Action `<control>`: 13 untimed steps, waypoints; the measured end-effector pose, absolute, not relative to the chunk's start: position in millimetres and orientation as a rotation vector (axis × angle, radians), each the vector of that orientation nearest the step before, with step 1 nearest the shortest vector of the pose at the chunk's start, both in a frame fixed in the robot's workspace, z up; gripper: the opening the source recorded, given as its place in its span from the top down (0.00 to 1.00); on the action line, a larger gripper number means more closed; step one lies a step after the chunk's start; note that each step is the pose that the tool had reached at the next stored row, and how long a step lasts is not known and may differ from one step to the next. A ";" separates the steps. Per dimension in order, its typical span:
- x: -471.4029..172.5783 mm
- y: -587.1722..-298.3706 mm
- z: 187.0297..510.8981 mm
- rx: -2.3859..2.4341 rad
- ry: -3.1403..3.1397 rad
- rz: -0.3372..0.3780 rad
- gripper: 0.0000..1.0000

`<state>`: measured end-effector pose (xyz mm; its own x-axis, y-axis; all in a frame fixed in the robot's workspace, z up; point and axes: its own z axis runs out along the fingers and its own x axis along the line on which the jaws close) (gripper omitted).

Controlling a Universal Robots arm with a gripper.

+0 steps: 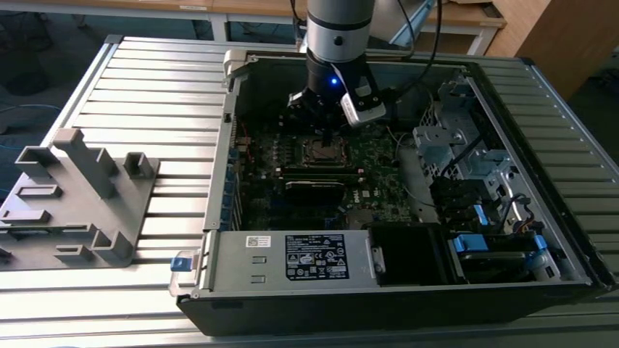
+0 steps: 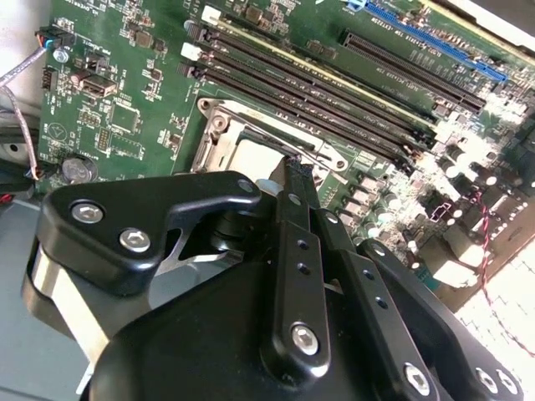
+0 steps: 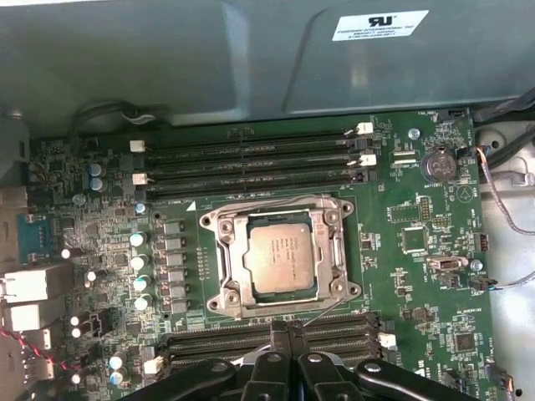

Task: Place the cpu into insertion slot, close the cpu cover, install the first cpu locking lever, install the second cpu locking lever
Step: 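Install the second cpu locking lever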

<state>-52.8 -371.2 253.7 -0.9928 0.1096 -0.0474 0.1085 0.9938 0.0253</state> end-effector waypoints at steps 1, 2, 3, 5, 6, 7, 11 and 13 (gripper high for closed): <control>-52.8 -371.2 253.7 0.169 3.088 0.035 0.89; -52.8 -371.2 253.6 0.169 3.088 0.034 0.89; -52.8 -371.2 253.7 0.169 3.088 0.034 0.89; -52.9 -371.2 253.6 0.169 3.088 0.033 0.89; -53.4 -371.1 253.4 0.169 3.088 0.033 0.89; -53.8 -371.1 253.0 0.169 3.088 0.034 0.89; -54.5 -371.2 252.2 0.169 3.088 0.033 0.89; -54.6 -371.2 252.2 0.169 3.088 0.033 0.89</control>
<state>-54.6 -371.2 252.2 -0.9928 0.1095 -0.0476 0.1085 0.9938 0.0243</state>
